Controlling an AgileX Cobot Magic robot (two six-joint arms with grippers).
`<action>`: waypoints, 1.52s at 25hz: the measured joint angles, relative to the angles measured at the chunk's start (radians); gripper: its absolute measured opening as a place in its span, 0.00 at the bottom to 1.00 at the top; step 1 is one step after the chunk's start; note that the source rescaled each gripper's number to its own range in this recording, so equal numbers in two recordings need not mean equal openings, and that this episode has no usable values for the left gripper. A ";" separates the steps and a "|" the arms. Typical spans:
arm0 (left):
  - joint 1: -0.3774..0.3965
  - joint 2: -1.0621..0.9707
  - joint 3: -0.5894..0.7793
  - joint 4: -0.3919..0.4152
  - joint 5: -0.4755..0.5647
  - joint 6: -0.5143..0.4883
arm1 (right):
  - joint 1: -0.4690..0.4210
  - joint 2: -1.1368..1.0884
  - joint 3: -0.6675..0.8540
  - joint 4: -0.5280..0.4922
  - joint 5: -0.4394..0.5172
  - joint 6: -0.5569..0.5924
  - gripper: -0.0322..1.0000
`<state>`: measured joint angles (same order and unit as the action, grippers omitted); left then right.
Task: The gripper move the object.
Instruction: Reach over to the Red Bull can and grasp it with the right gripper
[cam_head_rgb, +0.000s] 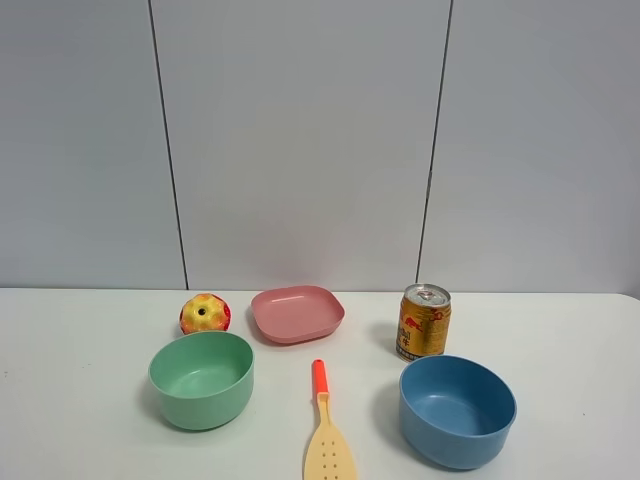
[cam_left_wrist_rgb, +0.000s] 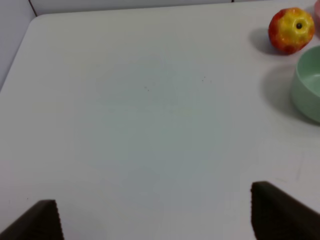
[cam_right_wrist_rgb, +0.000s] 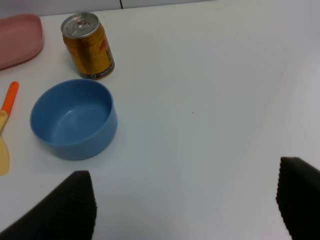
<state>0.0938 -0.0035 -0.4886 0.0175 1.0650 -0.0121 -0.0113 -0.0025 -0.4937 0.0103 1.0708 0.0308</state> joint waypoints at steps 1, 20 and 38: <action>0.000 0.000 0.000 0.000 0.000 0.000 | 0.000 0.000 0.000 0.000 0.000 0.000 0.34; 0.000 0.000 0.000 0.000 0.000 0.000 | 0.000 0.000 0.000 0.000 0.000 0.000 0.34; 0.000 0.000 0.000 0.000 0.000 0.000 | 0.000 0.299 -0.250 0.383 -0.067 -0.254 0.34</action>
<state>0.0938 -0.0035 -0.4886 0.0175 1.0650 -0.0121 -0.0113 0.2962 -0.7433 0.3937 1.0043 -0.2227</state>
